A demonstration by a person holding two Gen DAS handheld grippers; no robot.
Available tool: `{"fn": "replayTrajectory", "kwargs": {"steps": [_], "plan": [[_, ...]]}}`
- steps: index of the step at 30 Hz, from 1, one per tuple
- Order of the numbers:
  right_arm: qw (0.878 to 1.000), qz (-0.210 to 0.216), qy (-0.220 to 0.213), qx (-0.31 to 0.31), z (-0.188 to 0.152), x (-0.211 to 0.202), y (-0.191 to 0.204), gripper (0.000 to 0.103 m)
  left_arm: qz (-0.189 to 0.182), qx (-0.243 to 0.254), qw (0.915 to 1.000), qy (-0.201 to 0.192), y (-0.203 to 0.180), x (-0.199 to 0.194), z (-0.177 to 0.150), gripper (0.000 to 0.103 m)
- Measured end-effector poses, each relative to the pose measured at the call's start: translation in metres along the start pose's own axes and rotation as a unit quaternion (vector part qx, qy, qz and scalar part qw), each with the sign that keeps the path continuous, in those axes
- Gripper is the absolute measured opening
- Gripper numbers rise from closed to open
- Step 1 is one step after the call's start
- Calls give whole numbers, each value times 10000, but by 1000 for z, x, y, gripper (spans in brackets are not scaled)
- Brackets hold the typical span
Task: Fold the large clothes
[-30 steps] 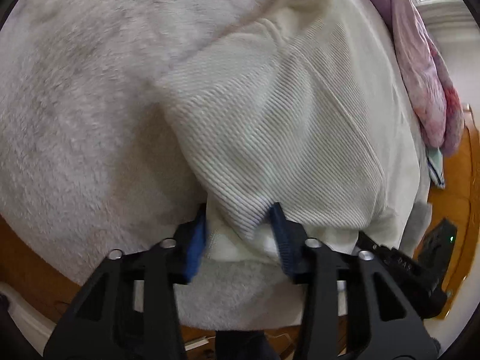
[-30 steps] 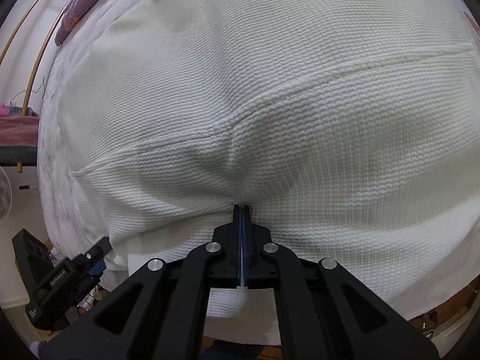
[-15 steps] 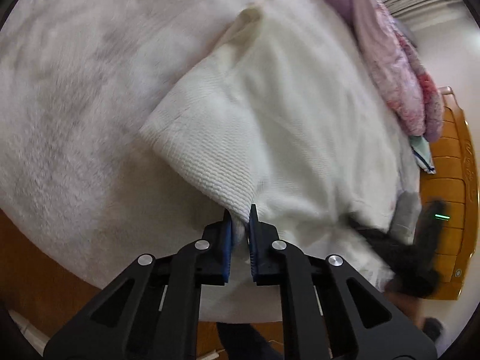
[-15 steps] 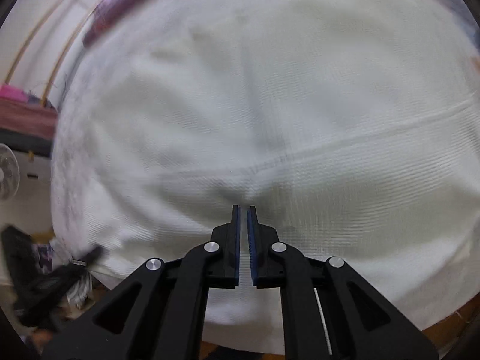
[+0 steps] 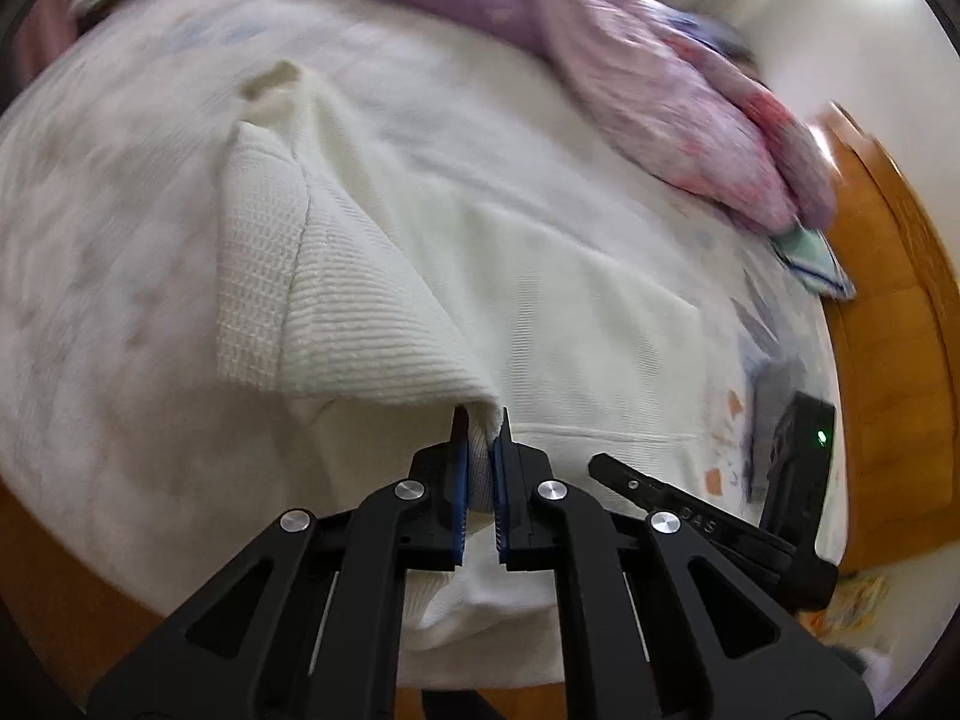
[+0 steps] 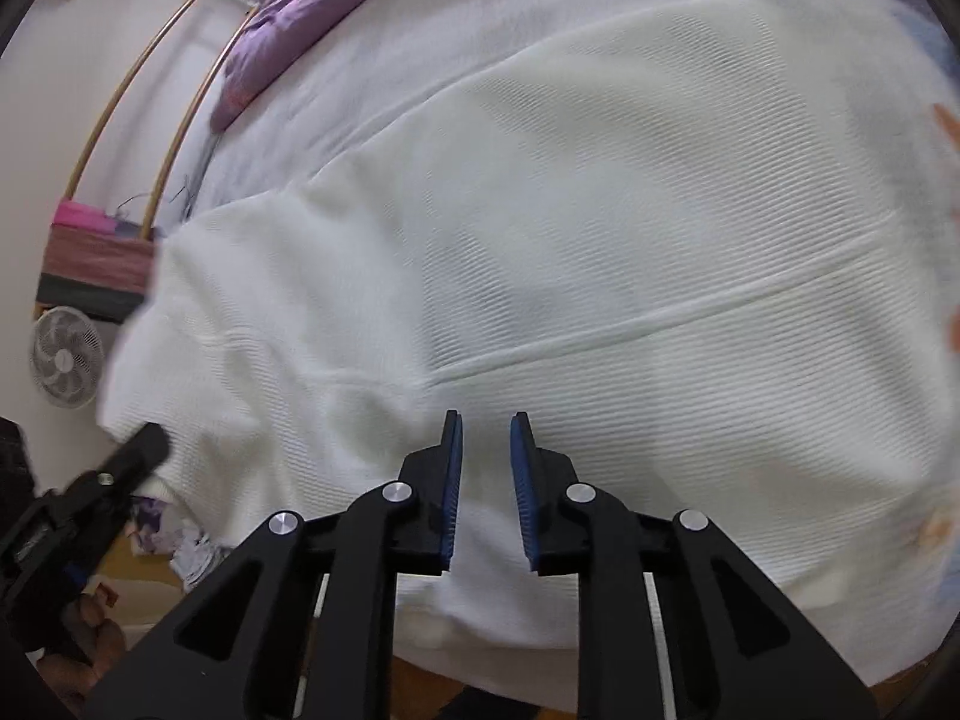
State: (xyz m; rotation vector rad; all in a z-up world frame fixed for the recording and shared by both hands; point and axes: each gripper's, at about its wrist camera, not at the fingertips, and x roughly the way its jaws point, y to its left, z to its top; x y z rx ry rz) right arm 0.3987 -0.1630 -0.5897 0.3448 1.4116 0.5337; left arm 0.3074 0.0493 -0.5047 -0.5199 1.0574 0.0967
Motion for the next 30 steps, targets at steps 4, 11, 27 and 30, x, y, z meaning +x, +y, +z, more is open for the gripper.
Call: {"fn": "replayTrajectory", "kwargs": {"steps": [4, 11, 27, 30], "plan": [[9989, 104, -271, 357, 6, -38, -45, 18, -285, 375, 9988, 99, -69, 25, -4, 6], [9975, -80, -554, 441, -14, -86, -97, 25, -709, 558, 9938, 650, -150, 91, -34, 6], [9736, 1584, -894, 1378, 20, -90, -111, 56, -464, 751, 9917, 940, -159, 129, -83, 6], [9709, 1620, -924, 1503, 26, -96, -116, 59, -373, 911, 9913, 870, -164, 129, -86, 6]]}}
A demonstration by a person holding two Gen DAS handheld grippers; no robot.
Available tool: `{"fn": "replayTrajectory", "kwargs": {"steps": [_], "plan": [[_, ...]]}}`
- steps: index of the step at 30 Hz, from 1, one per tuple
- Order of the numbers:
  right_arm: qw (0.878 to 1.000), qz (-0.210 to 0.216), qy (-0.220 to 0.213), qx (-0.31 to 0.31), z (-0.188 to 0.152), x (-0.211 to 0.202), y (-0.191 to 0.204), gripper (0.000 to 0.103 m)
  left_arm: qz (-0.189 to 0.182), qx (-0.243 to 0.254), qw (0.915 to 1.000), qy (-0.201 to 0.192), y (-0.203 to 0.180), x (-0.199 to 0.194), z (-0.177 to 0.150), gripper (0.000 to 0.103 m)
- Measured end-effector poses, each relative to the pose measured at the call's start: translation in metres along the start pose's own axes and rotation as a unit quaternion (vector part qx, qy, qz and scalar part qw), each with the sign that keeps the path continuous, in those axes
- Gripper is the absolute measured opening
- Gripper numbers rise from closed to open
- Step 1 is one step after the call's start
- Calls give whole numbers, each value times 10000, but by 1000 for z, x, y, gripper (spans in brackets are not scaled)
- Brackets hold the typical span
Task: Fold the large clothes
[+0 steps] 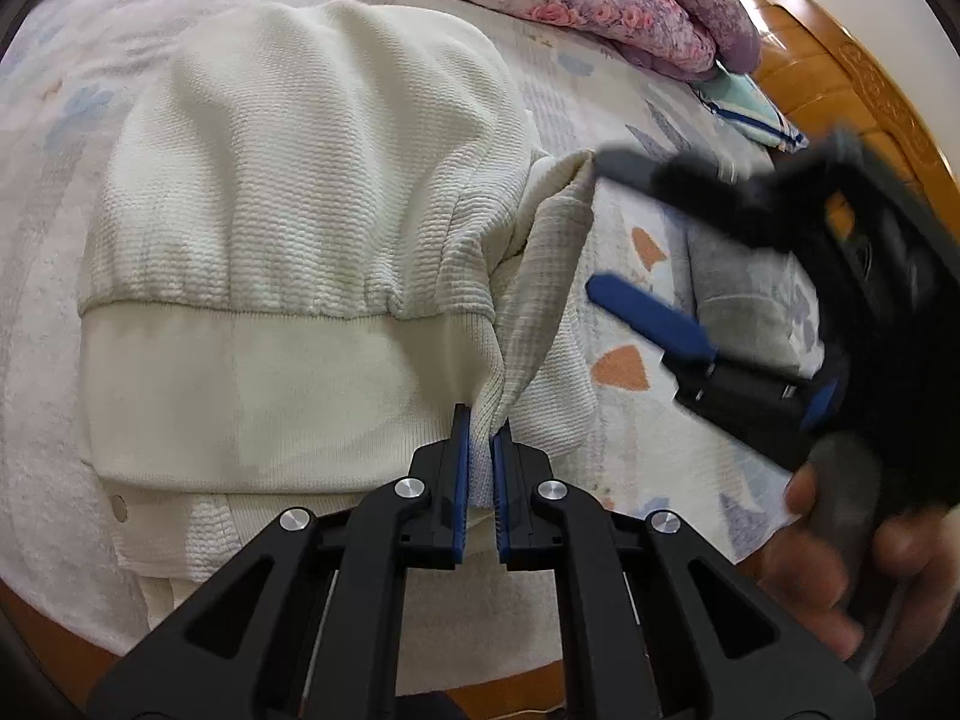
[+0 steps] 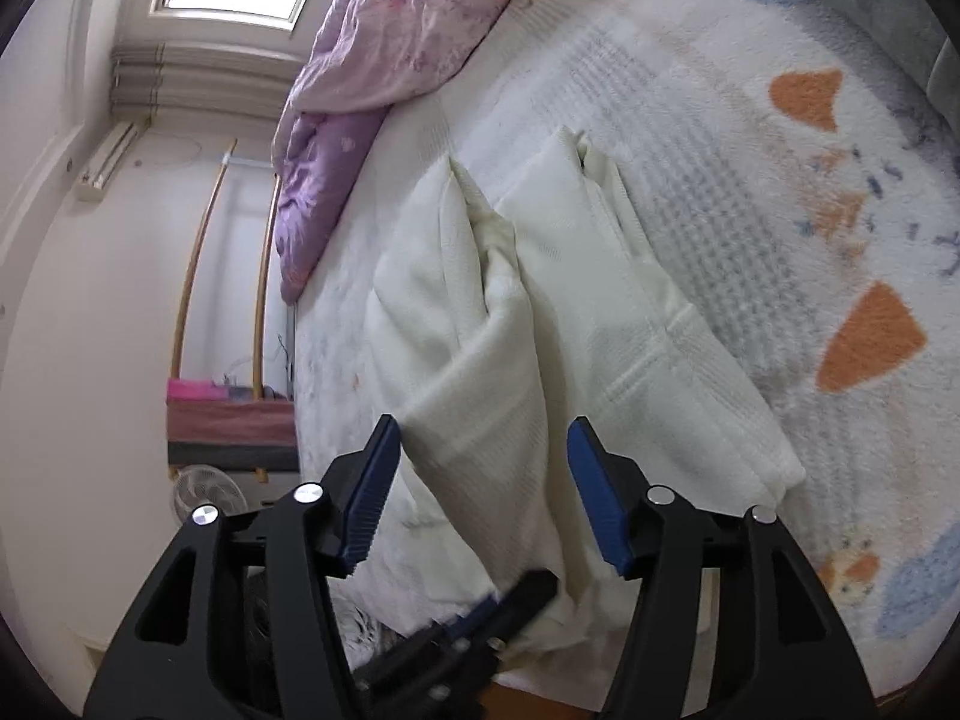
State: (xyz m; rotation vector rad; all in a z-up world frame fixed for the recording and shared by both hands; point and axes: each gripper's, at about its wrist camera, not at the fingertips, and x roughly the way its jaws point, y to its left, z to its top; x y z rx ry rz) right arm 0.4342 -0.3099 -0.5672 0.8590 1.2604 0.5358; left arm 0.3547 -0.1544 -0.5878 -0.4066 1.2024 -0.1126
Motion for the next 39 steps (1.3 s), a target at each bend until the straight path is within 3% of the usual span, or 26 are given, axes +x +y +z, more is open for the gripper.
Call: {"fn": "replayTrajectory", "kwargs": {"steps": [6, 8, 9, 12, 16, 19, 22, 23, 24, 27, 32, 34, 36, 39], "plan": [[9975, -233, 575, -324, 14, 53, 16, 60, 55, 19, 10000, -58, -1, -1, -1, 6], [9946, -490, 760, -515, 15, 64, 20, 44, 70, 17, 9999, -80, 0, -2, -1, 6], [9927, -691, 790, -601, 15, 66, 20, 18, 75, -32, 9999, -107, 1, -4, -3, 6], [9911, -883, 694, -718, 15, 51, 17, 13, 26, -7, 9999, -113, -5, -5, -5, 6], [9880, -1128, 318, -1003, 11, 17, 9, 13, -251, 210, 9995, -25, -25, 0, -16, 7], [9837, -1576, 358, -782, 10, 16, -24, 16, -321, 193, 9990, 262, -29, 16, -19, 11], [9765, -1925, 472, -851, 14, 36, -40, 27, -363, -33, 9984, 429, -18, 17, -21, 36], [9747, -2005, 469, -868, 14, 36, -40, 30, -406, -77, 9983, 404, -14, 13, -21, 57], [9725, -2106, 386, -918, 13, 32, -38, 38, -404, -88, 9988, 269, -8, 4, -22, 67], [9682, -2332, 171, -886, 9, 16, -32, 44, -163, -30, 9999, -3, 14, -22, -20, 69], [9475, -2835, -161, -1470, 0, -12, -8, 45, 426, -864, 9943, -459, 90, -52, 0, 71], [9471, -2761, -355, -1597, 5, -16, 1, 35, 648, -1033, 9913, -505, 112, -53, 10, 71], [9519, -2464, -277, -1800, 18, -3, 18, 8, 714, -1229, 9883, -560, 133, -51, 16, 71], [9458, -2431, -183, -2145, 42, 33, 41, 4, 880, -1269, 9873, -381, 144, -28, 23, 71]]}}
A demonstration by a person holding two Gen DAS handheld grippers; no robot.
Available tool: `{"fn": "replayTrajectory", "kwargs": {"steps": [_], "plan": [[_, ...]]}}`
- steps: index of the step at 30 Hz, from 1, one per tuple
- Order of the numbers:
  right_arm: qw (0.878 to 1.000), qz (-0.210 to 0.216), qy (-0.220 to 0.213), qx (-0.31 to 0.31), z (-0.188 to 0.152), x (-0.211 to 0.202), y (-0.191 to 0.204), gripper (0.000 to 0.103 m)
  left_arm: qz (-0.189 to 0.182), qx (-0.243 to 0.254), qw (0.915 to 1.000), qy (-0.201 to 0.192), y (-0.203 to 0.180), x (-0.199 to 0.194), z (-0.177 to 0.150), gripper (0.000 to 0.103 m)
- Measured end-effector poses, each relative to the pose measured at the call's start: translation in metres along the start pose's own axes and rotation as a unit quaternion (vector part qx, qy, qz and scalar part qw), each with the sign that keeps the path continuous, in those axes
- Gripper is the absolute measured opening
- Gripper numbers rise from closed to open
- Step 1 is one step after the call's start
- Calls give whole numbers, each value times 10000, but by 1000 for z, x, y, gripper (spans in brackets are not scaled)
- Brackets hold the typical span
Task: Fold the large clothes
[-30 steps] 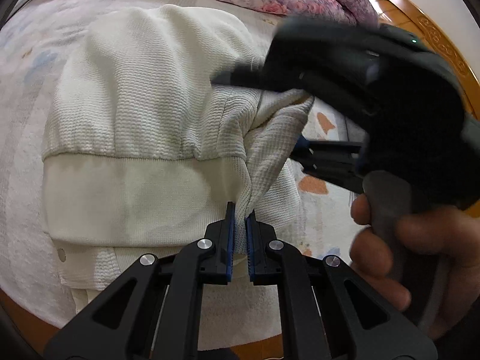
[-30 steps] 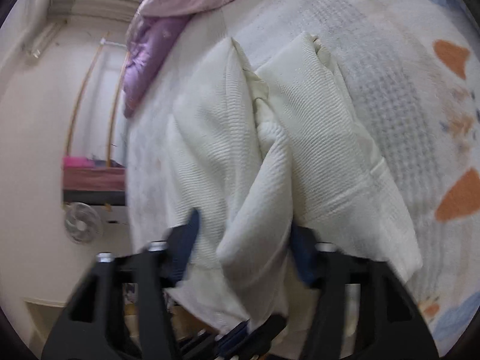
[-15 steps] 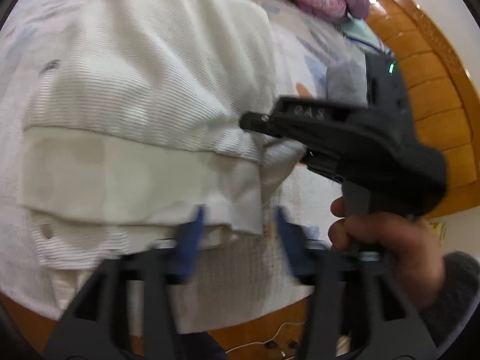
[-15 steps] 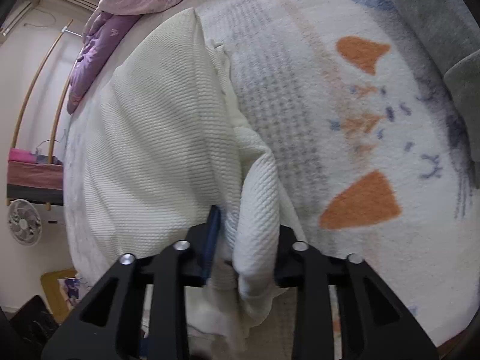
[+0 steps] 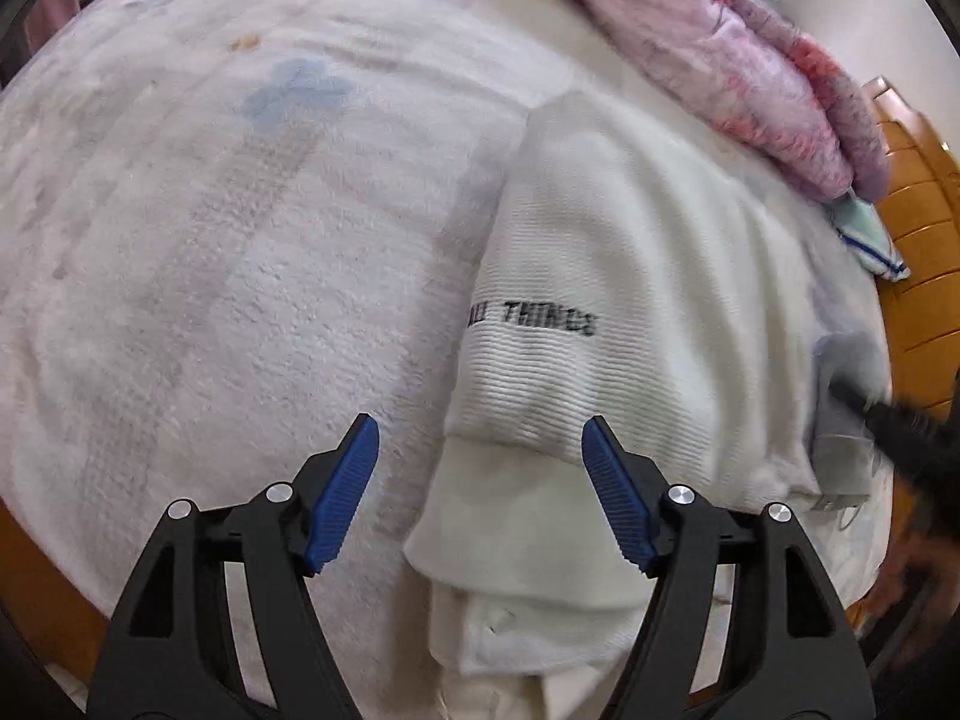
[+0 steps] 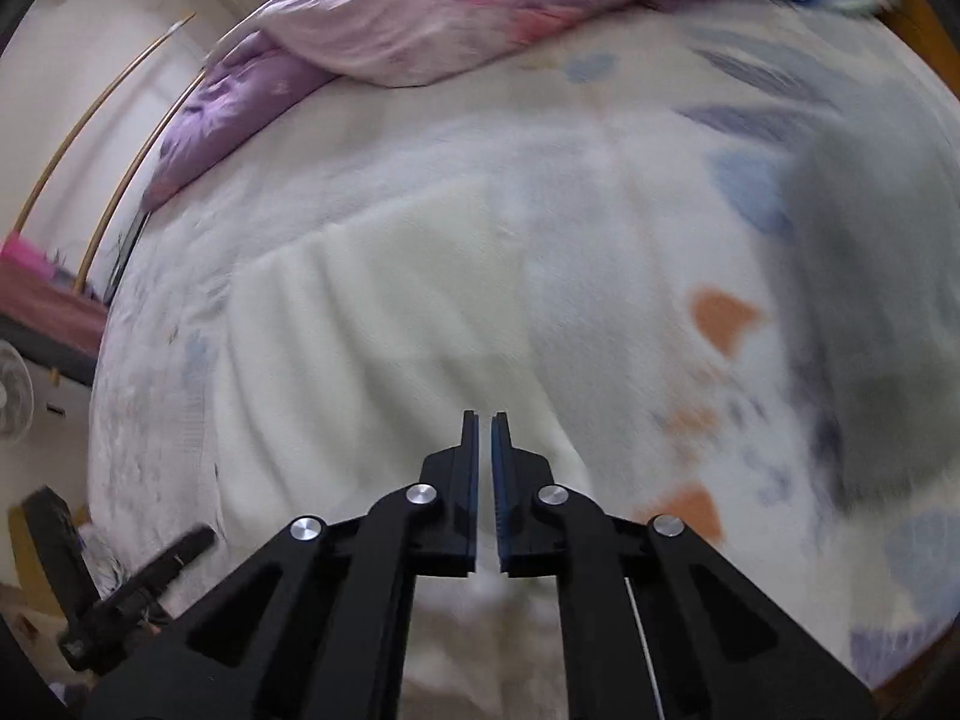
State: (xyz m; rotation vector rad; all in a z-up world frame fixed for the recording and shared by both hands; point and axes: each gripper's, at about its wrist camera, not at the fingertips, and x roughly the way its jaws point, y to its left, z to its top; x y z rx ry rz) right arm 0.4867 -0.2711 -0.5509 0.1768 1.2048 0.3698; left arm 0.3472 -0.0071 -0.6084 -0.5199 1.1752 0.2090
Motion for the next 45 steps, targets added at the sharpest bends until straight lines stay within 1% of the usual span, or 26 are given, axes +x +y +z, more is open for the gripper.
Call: {"fn": "replayTrajectory", "kwargs": {"steps": [2, 4, 5, 7, 9, 12, 13, 14, 15, 16, 17, 18, 20, 21, 23, 24, 26, 28, 30, 32, 35, 36, 37, 40, 42, 45], "plan": [[9999, 20, 20, -163, 18, 15, 12, 4, 100, 95, 9999, 99, 0, 11, -3, 71], [9986, -247, 274, -387, 29, 44, 19, 3, 123, 127, 9998, 69, 2, 15, -8, 71], [9972, -393, 493, -411, 32, 62, 17, 0, 87, 100, 9999, 73, 4, 16, -9, 71], [9950, -481, 815, -309, 35, 86, 2, 0, -46, -46, 9999, 155, 9, 18, -11, 74], [9934, -599, 914, -342, 40, 96, -7, 0, -140, 31, 9997, 216, 8, 21, -10, 75], [9945, -435, 923, -222, 43, 94, -12, 0, -331, -69, 9988, 345, 13, 20, -7, 75], [9959, -308, 844, -128, 43, 87, -14, 6, -440, -195, 9980, 405, 17, 19, -5, 75], [9975, 78, 706, 54, 41, 73, -19, 7, -600, -350, 9967, 428, 21, 16, -2, 76], [9973, 311, 645, 154, 39, 63, -22, 9, -755, -428, 9954, 412, 25, 12, 0, 76], [9970, 509, 503, 285, 33, 46, -28, 22, -897, -452, 9942, 386, 26, 9, 2, 76], [9966, 583, 392, 422, 25, 31, -35, 32, -961, -463, 9936, 368, 27, 8, 4, 76], [9962, 581, 348, 545, 17, 23, -41, 48, -1031, -503, 9927, 366, 28, 6, 7, 76], [9938, 596, 381, 855, -8, 9, -56, 51, -1200, -591, 9901, 421, 31, 7, 10, 76], [9915, 595, 489, 1049, -25, 6, -65, 51, -1104, -556, 9913, 447, 30, 9, 11, 76], [9870, 481, 684, 1373, -50, 8, -74, 51, -1170, -444, 9908, 522, 27, 13, 12, 76], [9819, 516, 753, 1660, -67, 10, -81, 51, -1164, -436, 9906, 573, 25, 16, 12, 76], [9736, 680, 763, 2042, -90, 12, -89, 51, -1338, -533, 9869, 731, 22, 24, 12, 76], [9610, 912, 794, 2487, -108, 18, -96, 52, -1285, -456, 9867, 890, 20, 32, 3, 76], [9517, 930, 786, 2818, -121, 15, -103, 58, -1245, -397, 9867, 969, 21, 38, -3, 80], [9305, 1399, 793, 3291, -133, 19, -110, 59, -1328, -562, 9841, 1042, 24, 42, -5, 80], [9117, 2035, 839, 3470, -143, 30, -105, 60, -1327, -530, 9840, 1066, 27, 42, -7, 82], [9102, 2159, 823, 3438, -143, 32, -103, 60, -1304, -486, 9846, 1062, 27, 43, -6, 84], [9145, 2062, 787, 3390, -142, 36, -100, 64, -1303, -475, 9845, 1077, 28, 43, -7, 84], [9178, 2053, 747, 3314, -137, 47, -94, 69, -1323, -459, 9839, 1111, 27, 48, -5, 86], [9123, 2187, 603, 3410, -136, 51, -92, 75, -1357, -486, 9834, 1102, 26, 53, -4, 89], [9129, 2240, 514, 3374, -133, 58, -84, 75, -1450, -419, 9836, 984, 23, 59, -6, 94]]}}
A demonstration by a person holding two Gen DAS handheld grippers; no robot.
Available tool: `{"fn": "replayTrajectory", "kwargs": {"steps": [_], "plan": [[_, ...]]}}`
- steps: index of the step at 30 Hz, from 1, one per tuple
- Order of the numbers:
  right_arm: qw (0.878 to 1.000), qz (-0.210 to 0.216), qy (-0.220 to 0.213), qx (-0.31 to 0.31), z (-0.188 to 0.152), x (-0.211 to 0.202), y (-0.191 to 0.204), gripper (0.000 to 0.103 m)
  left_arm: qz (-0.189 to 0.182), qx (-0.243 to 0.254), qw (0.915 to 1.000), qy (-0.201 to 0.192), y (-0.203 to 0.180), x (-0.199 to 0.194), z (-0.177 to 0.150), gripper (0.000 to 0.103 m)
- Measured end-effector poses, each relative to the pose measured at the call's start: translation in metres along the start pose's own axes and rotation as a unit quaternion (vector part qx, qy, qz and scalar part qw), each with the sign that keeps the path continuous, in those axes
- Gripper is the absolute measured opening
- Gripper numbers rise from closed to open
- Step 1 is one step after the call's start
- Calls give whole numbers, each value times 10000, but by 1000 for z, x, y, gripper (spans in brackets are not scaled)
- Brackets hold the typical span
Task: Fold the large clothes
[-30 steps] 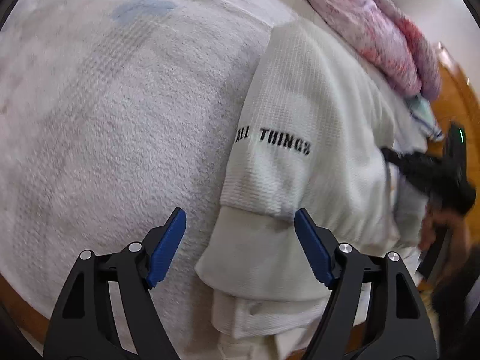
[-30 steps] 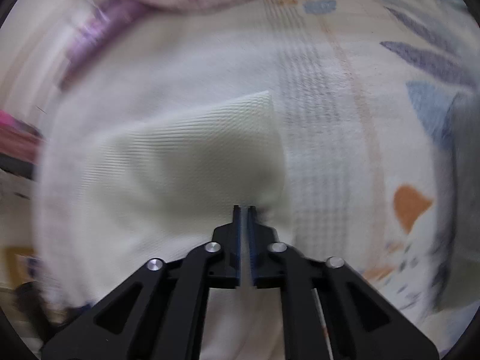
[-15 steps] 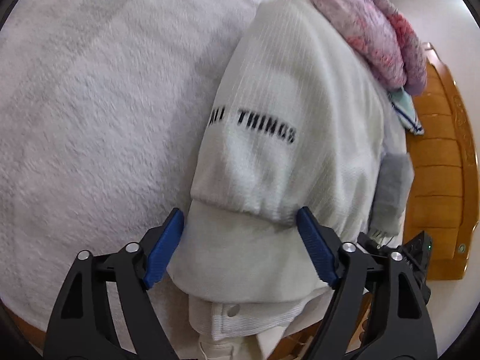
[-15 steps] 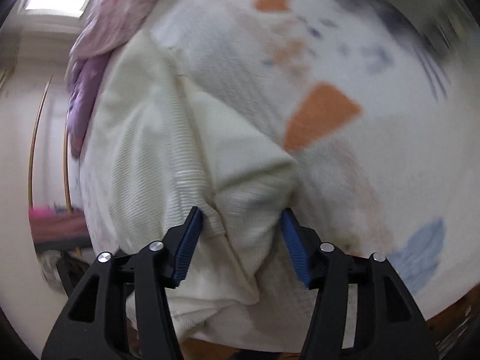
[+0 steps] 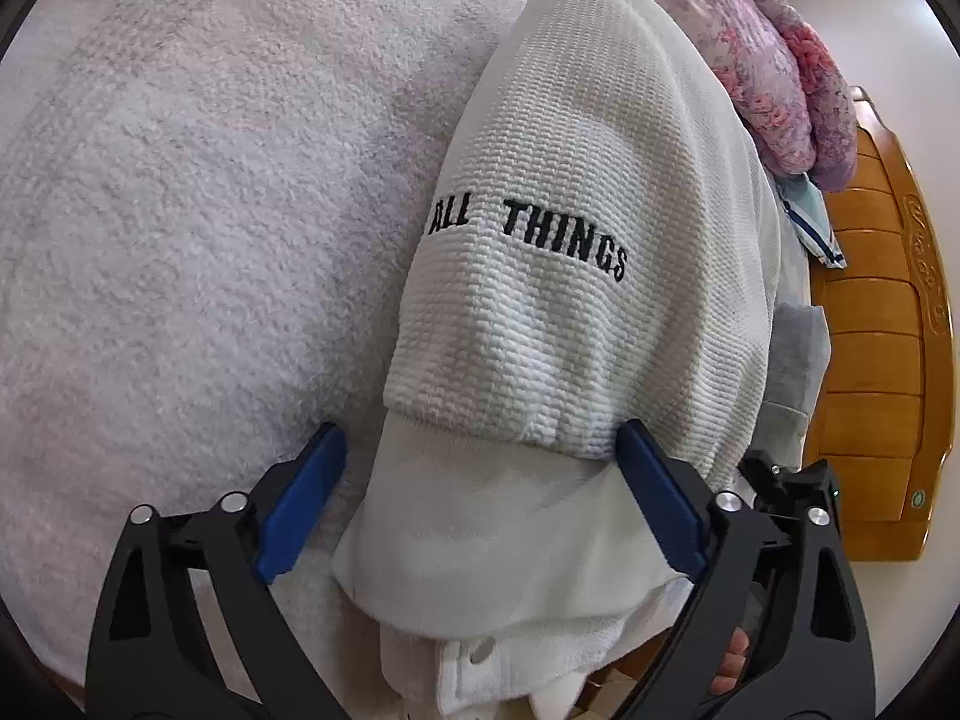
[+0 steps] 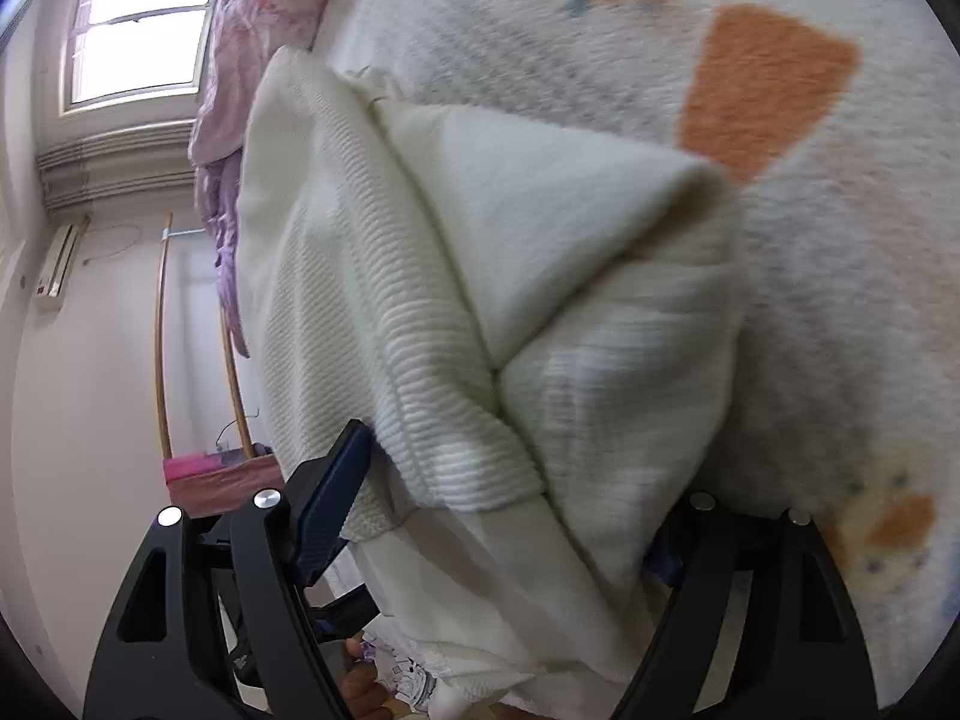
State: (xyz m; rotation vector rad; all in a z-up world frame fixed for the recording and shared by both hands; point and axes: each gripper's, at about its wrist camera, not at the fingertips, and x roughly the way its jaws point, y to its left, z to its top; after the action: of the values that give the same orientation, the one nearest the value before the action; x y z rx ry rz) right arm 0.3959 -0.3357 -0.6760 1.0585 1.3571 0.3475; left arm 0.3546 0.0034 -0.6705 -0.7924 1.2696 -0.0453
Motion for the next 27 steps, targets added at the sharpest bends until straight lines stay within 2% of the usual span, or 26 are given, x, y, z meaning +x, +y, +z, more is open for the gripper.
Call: {"fn": "replayTrajectory", "kwargs": {"steps": [2, 4, 7, 10, 12, 14, 16, 17, 19, 21, 24, 27], "plan": [[9999, 38, -96, -9, -3, 0, -1, 75, -137, -1, 9999, -94, 3, 2, -2, 94], [9998, -5, -177, 32, -9, -1, 0, 74, -90, -11, 9999, -103, 1, 2, -5, 94], [9998, 67, -128, 152, -29, -4, -2, 69, -180, 58, 9997, 163, -4, 3, -9, 94], [9988, 267, -229, 341, -39, -7, -12, 65, 38, 564, 9981, 244, -13, 6, -17, 94], [9990, 223, -194, 338, -38, -5, -9, 64, 119, 519, 9984, 209, -15, 7, -17, 93], [9992, 271, -104, 258, -39, -1, -3, 54, 191, 454, 9987, 139, -20, 8, -15, 81], [9990, 271, -116, 334, -35, 3, 1, 38, 279, 436, 9985, 172, -25, 7, -12, 75], [9990, 244, -103, 354, -36, 3, 2, 35, 350, 446, 9982, 171, -27, 6, -12, 68], [9998, -94, -150, 123, -36, 0, 16, 29, 495, 646, 9966, 163, -36, 2, -11, 56], [9986, -414, -245, -219, -37, -7, 38, 25, 489, 745, 9960, 99, -41, -9, -12, 34], [9926, -759, -389, -858, -39, -18, 77, 22, 475, 1140, 9922, -163, -68, -29, -16, 25], [9795, -1002, -566, -1652, -31, -39, 123, 21, 255, 1135, 9920, -484, -94, -49, -18, 24]]}}
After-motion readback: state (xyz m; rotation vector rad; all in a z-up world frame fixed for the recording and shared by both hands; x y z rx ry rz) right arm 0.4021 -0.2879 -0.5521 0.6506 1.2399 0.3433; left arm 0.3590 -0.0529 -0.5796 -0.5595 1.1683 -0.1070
